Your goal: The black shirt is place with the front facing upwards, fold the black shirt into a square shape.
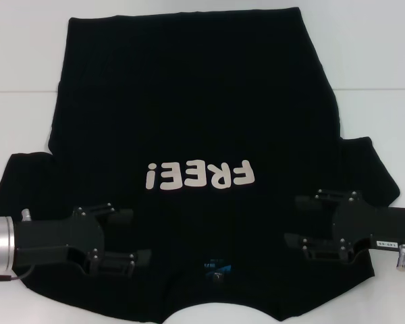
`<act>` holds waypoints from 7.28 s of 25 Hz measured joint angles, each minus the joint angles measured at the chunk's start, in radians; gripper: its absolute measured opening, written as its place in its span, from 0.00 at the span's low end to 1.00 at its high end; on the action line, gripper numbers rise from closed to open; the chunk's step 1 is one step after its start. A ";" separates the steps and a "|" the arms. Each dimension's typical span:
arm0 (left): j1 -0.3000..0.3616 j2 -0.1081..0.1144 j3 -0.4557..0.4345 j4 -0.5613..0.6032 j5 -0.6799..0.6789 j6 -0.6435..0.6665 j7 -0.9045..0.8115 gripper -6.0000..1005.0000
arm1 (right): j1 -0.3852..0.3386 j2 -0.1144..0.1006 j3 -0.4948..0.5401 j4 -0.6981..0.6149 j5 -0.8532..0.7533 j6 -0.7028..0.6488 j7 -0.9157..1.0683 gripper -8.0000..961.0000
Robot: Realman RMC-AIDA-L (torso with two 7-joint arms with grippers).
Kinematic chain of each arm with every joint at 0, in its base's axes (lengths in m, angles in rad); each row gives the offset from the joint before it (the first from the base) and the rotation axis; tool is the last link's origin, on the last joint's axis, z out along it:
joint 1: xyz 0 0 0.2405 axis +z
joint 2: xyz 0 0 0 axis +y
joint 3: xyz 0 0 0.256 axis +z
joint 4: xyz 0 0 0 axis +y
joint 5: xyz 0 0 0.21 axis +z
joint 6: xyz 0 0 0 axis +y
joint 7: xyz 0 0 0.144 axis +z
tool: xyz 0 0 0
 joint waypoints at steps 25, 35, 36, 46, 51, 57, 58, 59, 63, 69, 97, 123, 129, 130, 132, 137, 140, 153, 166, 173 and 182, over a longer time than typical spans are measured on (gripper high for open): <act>-0.023 0.091 -0.113 0.004 -0.003 0.025 -0.592 0.92 | 0.001 -0.003 0.000 -0.001 0.001 0.000 0.025 0.80; -0.018 0.161 -0.118 0.101 0.154 0.012 -1.159 0.92 | 0.006 -0.002 0.000 0.000 0.002 0.000 0.043 0.80; -0.021 0.165 -0.118 0.102 0.169 0.010 -1.189 0.92 | 0.007 -0.002 0.000 0.000 0.002 0.000 0.046 0.80; -0.016 0.180 -0.180 0.099 0.258 -0.041 -1.296 0.92 | 0.018 0.000 0.000 0.000 0.002 -0.002 0.052 0.80; -0.016 0.181 -0.183 0.084 0.286 -0.108 -1.330 0.92 | 0.024 0.000 -0.001 0.000 0.002 -0.001 0.058 0.80; -0.015 0.182 -0.195 0.074 0.304 -0.137 -1.343 0.92 | 0.027 0.000 -0.007 0.000 0.002 -0.001 0.076 0.80; -0.015 0.183 -0.196 0.074 0.306 -0.140 -1.345 0.92 | 0.027 0.000 -0.006 0.000 0.002 -0.001 0.076 0.80; -0.015 0.183 -0.196 0.074 0.307 -0.145 -1.346 0.92 | 0.027 0.000 -0.006 0.000 0.002 -0.001 0.076 0.80; -0.013 0.183 -0.196 0.066 0.310 -0.175 -1.352 0.92 | 0.026 0.000 -0.008 0.000 0.002 -0.001 0.076 0.80; -0.012 0.184 -0.197 0.053 0.311 -0.209 -1.362 0.92 | 0.026 0.000 -0.009 0.001 0.002 -0.002 0.077 0.80; -0.018 0.195 -0.199 0.049 0.327 -0.180 -1.418 0.91 | 0.028 0.000 -0.002 0.010 0.001 -0.008 0.078 0.80; -0.029 0.194 -0.190 0.017 0.338 -0.274 -1.435 0.91 | 0.028 0.000 -0.006 0.011 0.002 -0.002 0.078 0.80; -0.040 0.190 -0.185 0.010 0.338 -0.275 -1.434 0.90 | 0.029 0.000 -0.003 0.011 0.001 -0.007 0.078 0.80; -0.042 0.190 -0.184 0.006 0.338 -0.275 -1.434 0.90 | 0.029 0.000 -0.002 0.011 0.001 -0.007 0.078 0.80; -0.045 0.190 -0.183 0.001 0.338 -0.276 -1.434 0.90 | 0.029 0.000 -0.002 0.011 0.002 -0.008 0.078 0.80; -0.049 0.190 -0.183 -0.002 0.337 -0.276 -1.434 0.90 | 0.030 0.000 -0.004 0.011 0.001 -0.008 0.078 0.80; -0.053 0.188 -0.183 -0.002 0.337 -0.277 -1.432 0.90 | 0.031 0.000 -0.005 0.011 0.001 -0.008 0.078 0.80; -0.078 0.191 -0.155 -0.026 0.337 -0.318 -1.426 0.90 | 0.033 0.000 -0.006 0.011 0.001 -0.008 0.078 0.80; -0.092 0.188 -0.146 -0.026 0.337 -0.328 -1.410 0.90 | 0.039 0.001 -0.007 0.019 0.001 -0.002 0.078 0.80; -0.096 0.185 -0.073 -0.016 0.337 -0.330 -1.384 0.90 | 0.042 -0.001 -0.002 0.022 0.001 -0.002 0.076 0.80; -0.097 0.183 -0.070 -0.015 0.337 -0.342 -1.388 0.59 | 0.045 -0.002 0.000 0.022 0.001 -0.001 0.078 0.80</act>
